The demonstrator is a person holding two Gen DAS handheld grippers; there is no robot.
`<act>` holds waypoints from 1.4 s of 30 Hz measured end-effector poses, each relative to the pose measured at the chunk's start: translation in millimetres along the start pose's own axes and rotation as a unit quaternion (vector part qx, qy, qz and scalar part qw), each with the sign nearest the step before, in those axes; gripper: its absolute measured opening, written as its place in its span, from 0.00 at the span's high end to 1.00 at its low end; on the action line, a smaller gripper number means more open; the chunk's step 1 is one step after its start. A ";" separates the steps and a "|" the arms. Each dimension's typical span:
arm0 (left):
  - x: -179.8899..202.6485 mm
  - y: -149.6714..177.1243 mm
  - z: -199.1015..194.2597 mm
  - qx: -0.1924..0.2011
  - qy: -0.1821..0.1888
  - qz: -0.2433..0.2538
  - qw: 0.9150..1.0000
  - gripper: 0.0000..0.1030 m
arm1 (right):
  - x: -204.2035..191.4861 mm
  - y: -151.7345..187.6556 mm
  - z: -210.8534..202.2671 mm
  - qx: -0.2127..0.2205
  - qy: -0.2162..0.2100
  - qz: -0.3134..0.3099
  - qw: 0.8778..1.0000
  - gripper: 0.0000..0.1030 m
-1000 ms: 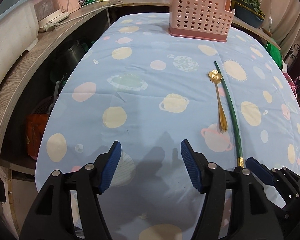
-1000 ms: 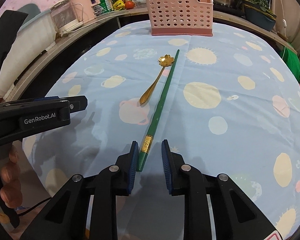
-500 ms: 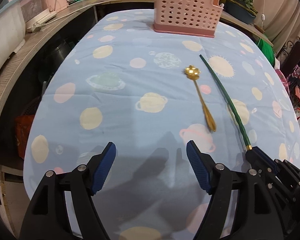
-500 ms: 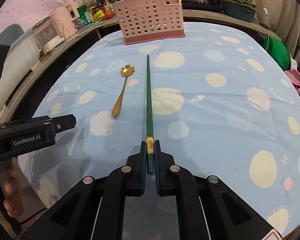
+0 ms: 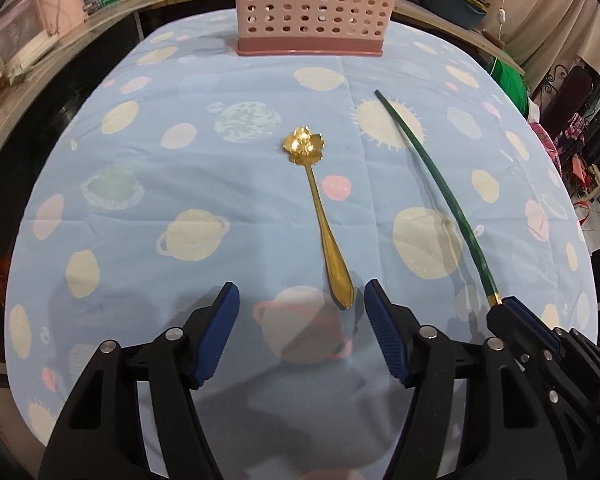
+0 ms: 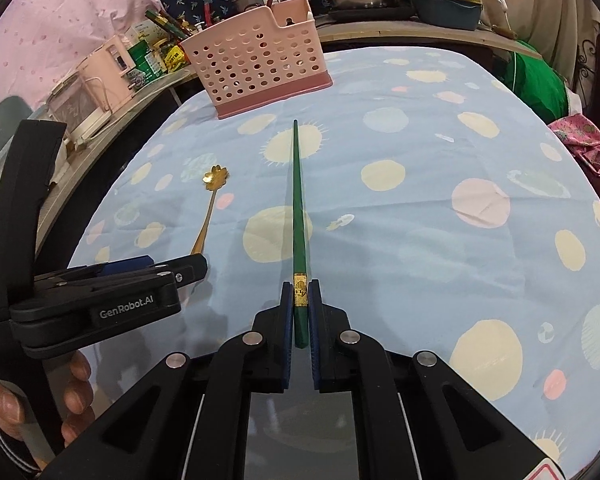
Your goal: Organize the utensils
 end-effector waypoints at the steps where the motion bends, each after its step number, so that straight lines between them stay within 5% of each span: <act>1: 1.4 -0.3 0.4 0.000 -0.002 0.003 1.000 0.44 | 0.9 0.0 0.3 -0.001 -0.002 0.002 1.000 0.93; 3: 2.7 -0.4 0.0 0.001 -0.001 0.007 1.000 0.50 | 2.4 0.8 0.7 -0.001 -0.004 0.004 1.000 0.93; 8: 6.8 0.8 -1.8 -0.002 0.009 0.018 1.000 0.88 | 3.4 0.9 3.2 -0.003 -0.009 0.005 1.000 0.93; 9: 7.3 0.8 -1.6 -0.003 0.011 0.020 1.000 0.90 | 3.5 0.8 3.5 -0.004 -0.010 0.005 1.000 0.93; 22: 2.7 -15.0 -53.9 0.057 0.018 0.016 0.998 0.90 | -0.5 -14.6 -28.1 0.032 -0.020 -0.002 0.999 0.93; 28: -1.3 -34.4 -83.4 0.092 0.021 0.012 0.995 0.91 | -4.2 -41.7 -58.3 0.072 -0.032 -0.003 0.997 0.93; 30: -2.3 -41.5 -91.8 0.103 0.020 0.013 0.994 0.99 | -4.9 -53.0 -66.9 0.082 -0.039 -0.001 0.996 0.93; 42: -15.1 -72.9 -122.1 0.133 0.029 0.010 0.991 1.00 | -1.6 -120.2 -110.1 0.148 -0.064 0.015 0.987 0.93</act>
Point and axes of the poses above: each gripper's, at about its wrist camera, not at the fingertips, and z roughly the way its jaws point, x to its right, y to its underside, the point moved 1 cm from there along z, roughly the way its jaws point, and after that the axes turned 3 degrees about y, right-handed, at the moved point
